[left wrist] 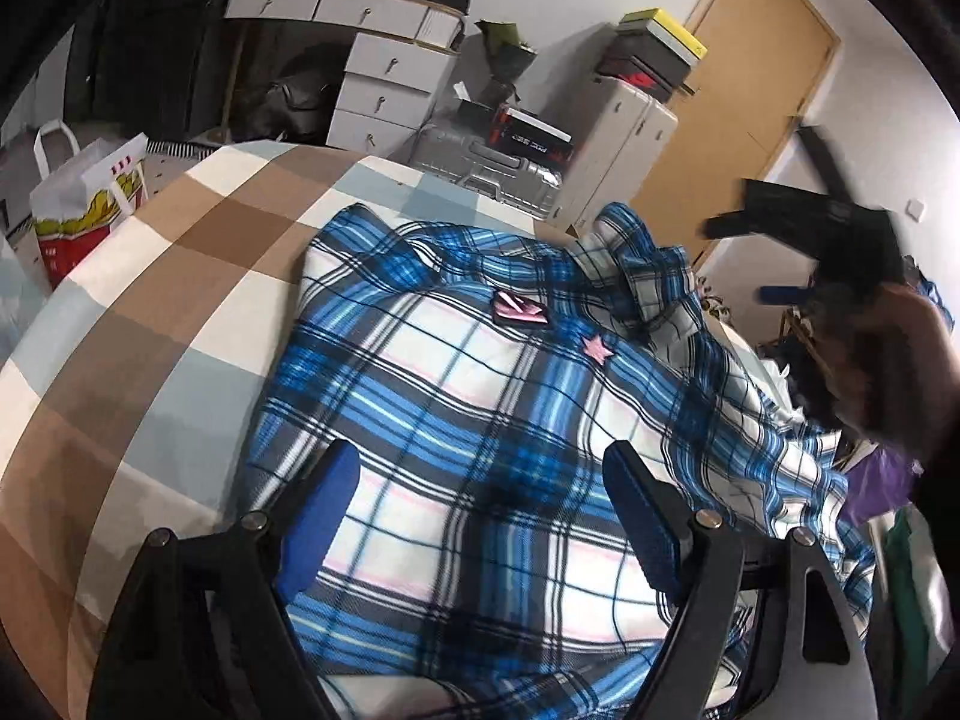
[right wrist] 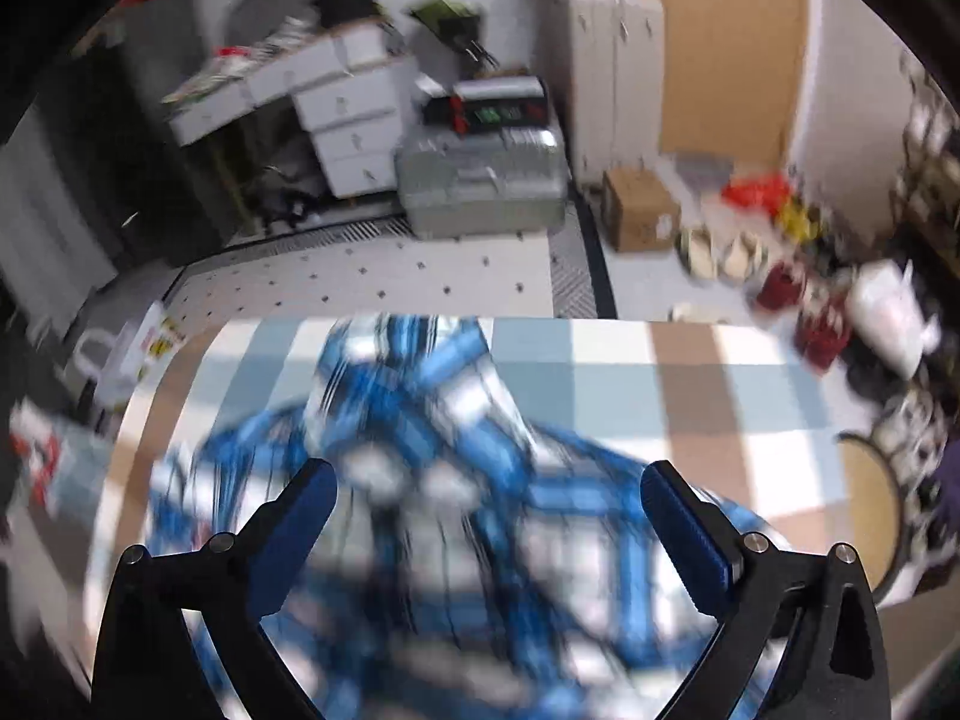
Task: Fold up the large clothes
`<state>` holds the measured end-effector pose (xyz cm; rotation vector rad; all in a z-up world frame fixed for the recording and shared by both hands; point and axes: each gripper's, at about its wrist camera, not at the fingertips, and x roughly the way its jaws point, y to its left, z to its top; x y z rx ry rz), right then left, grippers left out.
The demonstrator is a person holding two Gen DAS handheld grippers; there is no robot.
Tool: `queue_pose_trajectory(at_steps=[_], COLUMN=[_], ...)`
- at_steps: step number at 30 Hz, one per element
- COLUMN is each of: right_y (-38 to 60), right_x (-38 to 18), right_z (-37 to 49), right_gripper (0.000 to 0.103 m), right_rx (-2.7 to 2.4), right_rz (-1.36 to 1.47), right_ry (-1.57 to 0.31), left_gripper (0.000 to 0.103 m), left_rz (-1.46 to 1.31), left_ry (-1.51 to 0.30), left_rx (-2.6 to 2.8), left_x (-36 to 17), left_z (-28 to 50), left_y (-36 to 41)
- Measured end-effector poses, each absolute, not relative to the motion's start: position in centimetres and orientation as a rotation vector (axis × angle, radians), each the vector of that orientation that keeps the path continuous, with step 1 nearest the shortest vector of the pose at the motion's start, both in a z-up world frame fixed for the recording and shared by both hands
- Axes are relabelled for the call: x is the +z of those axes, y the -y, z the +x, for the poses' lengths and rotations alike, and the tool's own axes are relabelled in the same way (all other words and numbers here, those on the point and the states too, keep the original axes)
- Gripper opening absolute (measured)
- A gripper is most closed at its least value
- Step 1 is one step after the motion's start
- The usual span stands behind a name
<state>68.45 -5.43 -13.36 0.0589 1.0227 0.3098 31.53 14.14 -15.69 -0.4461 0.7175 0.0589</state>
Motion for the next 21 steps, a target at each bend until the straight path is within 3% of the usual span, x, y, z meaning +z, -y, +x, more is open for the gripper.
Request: queue_pose_trajectory(at_steps=[4, 5, 6, 8, 9, 10, 16, 21], right_y=[2.9, 2.8, 2.7, 2.6, 2.8, 3.0, 6.4, 9.1], right_x=[-16.0, -16.4, -16.4, -16.9, -16.8, -16.5, -10.5, -7.6], right_z=[72.9, 72.8, 72.7, 72.6, 72.3, 71.6, 65.1, 60.8], right_gripper=[0.090, 0.081, 0.056, 0.027, 0.014, 0.008, 0.004, 0.004], right_rx=[0.248, 0.241, 0.228, 0.201, 0.204, 0.210, 0.215, 0.257], right_rz=[0.066, 0.050, 0.027, -0.029, -0.037, -0.055, -0.183, -0.209], right_ry=[-1.152, -1.168, -1.176, -1.206, -1.205, -1.191, -0.915, -0.784], left_gripper=[0.080, 0.080, 0.080, 0.080, 0.080, 0.080, 0.080, 0.080], left_rz=[-0.435, -0.422, -0.411, -0.398, -0.400, -0.400, -0.452, -0.482], left_ry=[-0.742, -0.752, -0.758, -0.755, -0.755, -0.758, -0.734, -0.732], left_rx=[0.049, 0.041, 0.043, 0.033, 0.029, 0.029, -0.029, -0.090], left_x=[-15.8, -15.9, -15.8, -15.7, -15.7, -15.8, -15.0, -9.9], left_z=[32.0, 32.1, 32.3, 32.3, 32.3, 32.2, 31.6, 31.9], left_y=[-13.6, -13.3, -13.2, -13.2, -13.2, -13.3, -14.1, -14.6])
